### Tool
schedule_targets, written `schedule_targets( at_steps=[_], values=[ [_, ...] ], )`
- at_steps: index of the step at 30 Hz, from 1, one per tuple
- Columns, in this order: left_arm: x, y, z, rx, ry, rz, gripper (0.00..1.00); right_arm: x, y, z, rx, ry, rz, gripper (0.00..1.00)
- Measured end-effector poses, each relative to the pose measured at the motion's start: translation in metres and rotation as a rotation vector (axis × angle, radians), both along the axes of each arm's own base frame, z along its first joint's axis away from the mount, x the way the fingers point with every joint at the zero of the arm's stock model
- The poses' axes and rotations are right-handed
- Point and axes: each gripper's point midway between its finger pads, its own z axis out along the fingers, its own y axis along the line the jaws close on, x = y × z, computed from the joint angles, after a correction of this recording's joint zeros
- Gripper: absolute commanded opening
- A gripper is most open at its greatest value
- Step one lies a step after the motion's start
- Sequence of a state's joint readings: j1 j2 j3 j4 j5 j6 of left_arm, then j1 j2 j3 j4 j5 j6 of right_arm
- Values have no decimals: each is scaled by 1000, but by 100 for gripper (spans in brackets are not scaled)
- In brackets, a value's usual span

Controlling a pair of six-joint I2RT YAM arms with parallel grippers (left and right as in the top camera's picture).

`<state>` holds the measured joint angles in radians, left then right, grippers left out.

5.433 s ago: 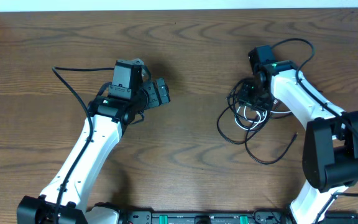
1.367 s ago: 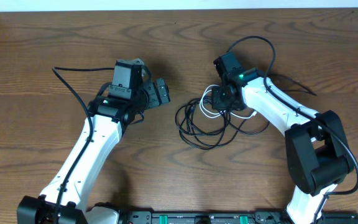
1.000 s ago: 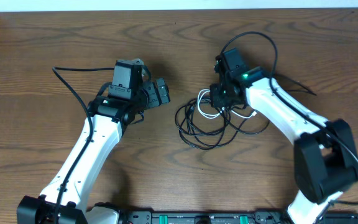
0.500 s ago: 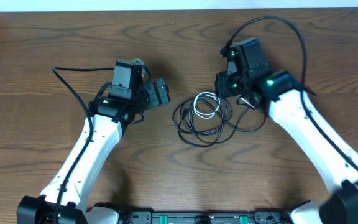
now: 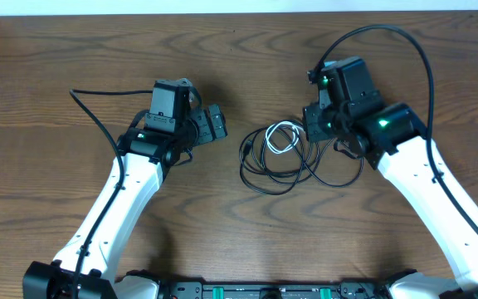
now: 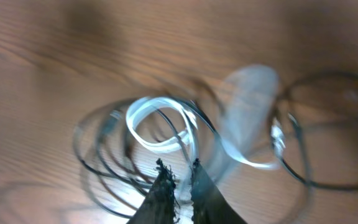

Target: Untangle cables

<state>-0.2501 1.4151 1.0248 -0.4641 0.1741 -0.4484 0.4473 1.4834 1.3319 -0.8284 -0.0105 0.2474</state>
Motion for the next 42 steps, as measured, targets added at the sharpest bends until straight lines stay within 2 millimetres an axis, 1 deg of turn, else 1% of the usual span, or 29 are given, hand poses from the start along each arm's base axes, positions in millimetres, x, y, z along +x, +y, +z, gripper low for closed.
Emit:
schedule_targets(
  at_steps=[3,5,7,8,9,11,13,17,22,27,30,32,35,39,40,42],
  values=[
    [0,0,0,0,0,0,100,-5,-14,-15,-81,49,-28,8],
    [0,0,0,0,0,0,100,-7,-21,-23,-127,73,-44,10],
    [0,0,0,0,0,0,100,-9,-27,-30,-166,96,-57,17],
    [0,0,0,0,0,0,100,-10,-30,-34,-184,108,-58,27],
    [0,0,0,0,0,0,100,-10,-32,-37,-198,118,-62,32],
    [0,0,0,0,0,0,100,-9,-32,-42,-201,129,-75,34],
    [0,0,0,0,0,0,100,-4,-25,-44,-162,126,-89,34],
    [0,0,0,0,0,0,100,8,8,-46,-8,124,-37,36],
    [0,0,0,0,0,0,100,15,43,-57,86,135,37,36],
    [0,0,0,0,0,0,100,17,80,-79,125,150,96,34],
    [0,0,0,0,0,0,100,20,98,-96,151,165,95,33],
    [0,0,0,0,0,0,100,24,109,-109,166,174,92,30],
    [0,0,0,0,0,0,100,30,116,-132,173,193,79,26],
    [0,0,0,0,0,0,100,34,117,-162,157,223,53,24],
    [0,0,0,0,0,0,98,34,116,-166,148,229,48,24],
    [0,0,0,0,0,-1,100,34,111,-170,123,231,37,24]
  ],
)
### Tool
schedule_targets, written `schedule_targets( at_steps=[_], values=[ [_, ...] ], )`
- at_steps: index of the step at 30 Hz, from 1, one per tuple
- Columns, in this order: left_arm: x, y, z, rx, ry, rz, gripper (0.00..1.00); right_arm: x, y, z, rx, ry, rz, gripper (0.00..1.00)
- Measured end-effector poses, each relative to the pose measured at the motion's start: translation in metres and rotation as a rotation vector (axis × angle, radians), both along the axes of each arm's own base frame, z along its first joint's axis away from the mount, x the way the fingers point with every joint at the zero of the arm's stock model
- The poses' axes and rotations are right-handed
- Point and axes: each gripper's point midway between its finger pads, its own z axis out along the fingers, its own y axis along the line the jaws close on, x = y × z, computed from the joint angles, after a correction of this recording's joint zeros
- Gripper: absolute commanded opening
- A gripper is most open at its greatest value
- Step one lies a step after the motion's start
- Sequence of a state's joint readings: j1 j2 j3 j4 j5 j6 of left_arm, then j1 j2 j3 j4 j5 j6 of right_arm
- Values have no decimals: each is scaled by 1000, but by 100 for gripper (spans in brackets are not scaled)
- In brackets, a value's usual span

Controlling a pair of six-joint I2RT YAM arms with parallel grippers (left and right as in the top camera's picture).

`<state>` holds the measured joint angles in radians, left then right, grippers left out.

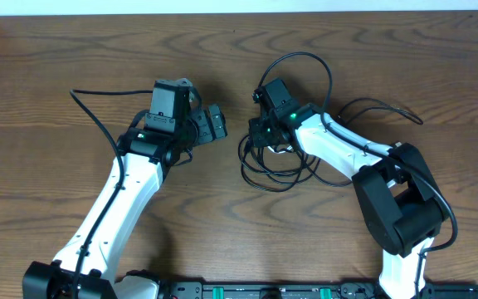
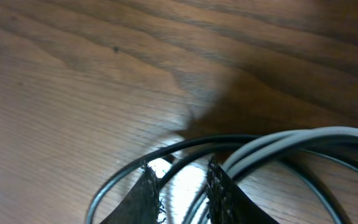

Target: Untangle cables

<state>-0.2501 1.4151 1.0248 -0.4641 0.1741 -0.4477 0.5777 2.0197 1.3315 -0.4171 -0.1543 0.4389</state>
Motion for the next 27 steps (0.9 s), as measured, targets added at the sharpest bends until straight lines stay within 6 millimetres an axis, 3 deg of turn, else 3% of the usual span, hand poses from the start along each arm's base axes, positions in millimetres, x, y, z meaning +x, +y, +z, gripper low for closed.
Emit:
schedule_targets(
  at_steps=[15,24,27],
  values=[
    [0,0,0,0,0,1,100,-15,-23,-12,-153,12,125,29],
    [0,0,0,0,0,1,100,-24,-29,-16,-198,22,205,18],
    [0,0,0,0,0,1,100,-25,-30,-18,-203,23,214,19]
  ],
)
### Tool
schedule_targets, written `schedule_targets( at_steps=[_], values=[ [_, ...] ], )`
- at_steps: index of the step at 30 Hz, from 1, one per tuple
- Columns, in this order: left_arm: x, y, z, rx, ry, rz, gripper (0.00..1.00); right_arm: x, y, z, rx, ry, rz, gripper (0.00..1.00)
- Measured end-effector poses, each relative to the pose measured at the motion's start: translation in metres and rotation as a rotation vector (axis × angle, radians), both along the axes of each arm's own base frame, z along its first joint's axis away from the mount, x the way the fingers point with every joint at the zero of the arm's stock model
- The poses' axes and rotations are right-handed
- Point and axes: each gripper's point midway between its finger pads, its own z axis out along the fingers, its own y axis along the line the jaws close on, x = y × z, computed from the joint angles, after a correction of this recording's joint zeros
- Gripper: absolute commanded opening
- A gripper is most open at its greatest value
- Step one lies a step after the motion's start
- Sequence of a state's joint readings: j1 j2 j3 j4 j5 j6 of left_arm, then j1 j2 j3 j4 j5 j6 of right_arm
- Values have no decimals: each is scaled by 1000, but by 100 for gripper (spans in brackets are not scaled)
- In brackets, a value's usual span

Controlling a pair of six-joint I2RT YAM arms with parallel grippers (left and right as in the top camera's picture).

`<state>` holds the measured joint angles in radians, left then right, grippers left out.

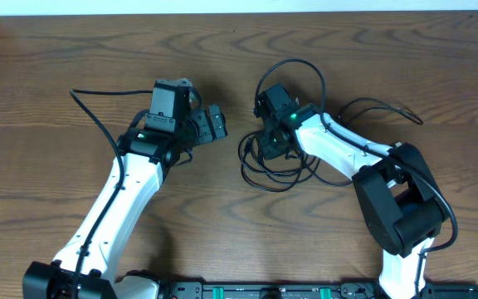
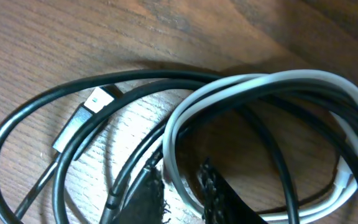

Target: Untangle cables

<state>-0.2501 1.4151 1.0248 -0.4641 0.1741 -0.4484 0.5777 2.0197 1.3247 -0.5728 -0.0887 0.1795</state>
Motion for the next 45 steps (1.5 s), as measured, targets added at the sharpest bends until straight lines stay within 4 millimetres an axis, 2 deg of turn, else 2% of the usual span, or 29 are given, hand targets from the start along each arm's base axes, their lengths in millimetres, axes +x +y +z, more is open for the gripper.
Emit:
schedule_targets(
  at_steps=[2,4,6,9,16,19,22,25,28,32,34,35,37,41,45],
  values=[
    [0,0,0,0,0,0,100,0,0,0,-1,0,4,24],
    [0,0,0,0,0,0,100,0,0,0,-1,-4,6,22],
    [0,0,0,0,0,0,100,1,-1,-2,-4,-12,5,17],
    [0,0,0,0,0,0,100,2,-2,-5,-5,-29,11,1],
    [0,0,0,0,0,0,100,-1,-4,-6,-4,-24,8,1],
    [0,0,0,0,0,0,100,-11,-2,-4,12,18,19,1],
    [0,0,0,0,0,0,100,-21,2,6,47,57,34,1],
    [0,0,0,0,0,0,100,-20,15,49,137,20,56,1],
    [0,0,0,0,0,0,100,-14,24,110,249,-83,72,1],
    [0,0,0,0,0,0,100,-15,25,190,372,-231,89,1],
    [0,0,0,0,0,0,100,-16,23,211,400,-272,87,2],
    [0,0,0,0,0,0,100,-16,22,213,401,-277,78,2],
    [0,0,0,0,0,0,100,-14,12,205,355,-259,15,3],
    [0,0,0,0,0,0,100,-5,-6,184,252,-238,-102,16],
    [0,0,0,0,0,0,100,-6,-13,168,205,-197,-164,25]
  ],
)
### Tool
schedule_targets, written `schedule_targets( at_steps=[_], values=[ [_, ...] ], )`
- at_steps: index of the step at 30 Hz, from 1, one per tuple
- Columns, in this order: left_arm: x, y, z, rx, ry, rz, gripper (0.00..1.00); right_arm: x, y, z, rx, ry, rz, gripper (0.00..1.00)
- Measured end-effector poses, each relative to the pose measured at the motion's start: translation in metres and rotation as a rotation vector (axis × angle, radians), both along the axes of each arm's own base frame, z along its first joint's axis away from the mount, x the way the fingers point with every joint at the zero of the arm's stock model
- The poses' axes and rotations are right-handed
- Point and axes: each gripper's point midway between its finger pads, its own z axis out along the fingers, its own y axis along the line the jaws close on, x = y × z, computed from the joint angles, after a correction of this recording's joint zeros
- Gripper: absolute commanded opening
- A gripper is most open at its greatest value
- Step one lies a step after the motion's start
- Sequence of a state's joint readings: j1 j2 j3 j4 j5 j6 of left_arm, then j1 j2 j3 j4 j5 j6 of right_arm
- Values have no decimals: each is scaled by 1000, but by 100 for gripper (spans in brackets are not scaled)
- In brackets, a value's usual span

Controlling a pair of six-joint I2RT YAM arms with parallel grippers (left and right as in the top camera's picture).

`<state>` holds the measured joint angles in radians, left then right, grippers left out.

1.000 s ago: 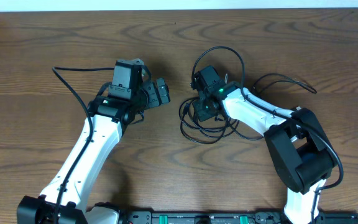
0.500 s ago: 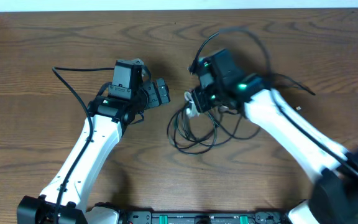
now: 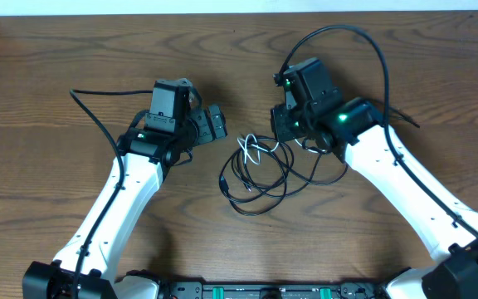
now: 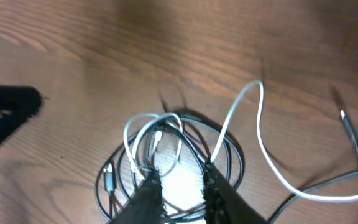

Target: Untangle cables

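A tangle of black cable (image 3: 253, 184) lies in loops at the table's middle, with a thin white cable (image 3: 256, 149) coiled in its upper part. In the right wrist view the black loops (image 4: 107, 180) lie under the fingers. The white cable (image 4: 258, 134) arches up and trails off to the right. My right gripper (image 3: 289, 126) hangs just right of the pile. It stands open (image 4: 179, 177), with bare table showing between the fingers. My left gripper (image 3: 214, 123) rests left of the pile, apart from it; its jaws do not show plainly.
Black supply cables arc from both arms: one over the right arm (image 3: 363, 41), one beside the left arm (image 3: 98, 120). The left gripper's dark tip (image 4: 8, 109) shows at the wrist view's left edge. A loose cable end (image 4: 347, 121) lies at the right.
My right gripper was low in the coil, astride the white cable; now it is raised and back to the right. The pile lies further left and the white cable is spread out.
My right gripper first hovered right of the pile. Then it was low at the pile's far left side. After that its jaws stood around the white loop. Now it is open above the shifted, looser pile. The left arm stayed still throughout.
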<state>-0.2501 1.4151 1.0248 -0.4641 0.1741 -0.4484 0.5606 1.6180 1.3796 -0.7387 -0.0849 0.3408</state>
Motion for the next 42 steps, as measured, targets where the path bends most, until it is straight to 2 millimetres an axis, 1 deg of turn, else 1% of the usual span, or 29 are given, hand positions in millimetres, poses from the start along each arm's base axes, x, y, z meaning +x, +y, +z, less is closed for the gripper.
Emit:
schedule_targets(
  at_steps=[2,6,12,15,22,30,32,33,34,35,36,37,39,42],
  values=[
    [0,0,0,0,0,0,100,-1,1,-6,-6,20,-11,26],
    [0,0,0,0,0,0,100,-4,7,-18,-6,60,-24,26],
    [0,0,0,0,0,0,100,-6,19,-54,24,190,-101,26],
    [0,0,0,0,0,0,100,-5,30,-70,74,255,-135,25],
    [0,0,0,0,0,0,100,0,52,-90,180,349,-193,27],
    [0,0,0,0,0,0,100,0,58,-105,223,433,-307,27],
    [0,0,0,0,0,0,100,-1,62,-109,231,447,-325,27],
    [0,0,0,0,0,0,100,0,66,-112,237,450,-328,26],
    [0,0,0,0,0,0,100,-1,70,-116,240,453,-328,21],
    [0,0,0,0,0,0,100,-2,74,-121,239,459,-327,15],
    [0,0,0,0,0,0,100,-3,77,-127,234,466,-325,4],
    [0,0,0,0,0,0,100,-5,79,-133,226,476,-323,1],
    [0,0,0,0,0,0,100,-10,82,-141,215,495,-329,1],
    [0,0,0,0,0,0,100,-10,81,-144,202,490,-335,1]
  ],
)
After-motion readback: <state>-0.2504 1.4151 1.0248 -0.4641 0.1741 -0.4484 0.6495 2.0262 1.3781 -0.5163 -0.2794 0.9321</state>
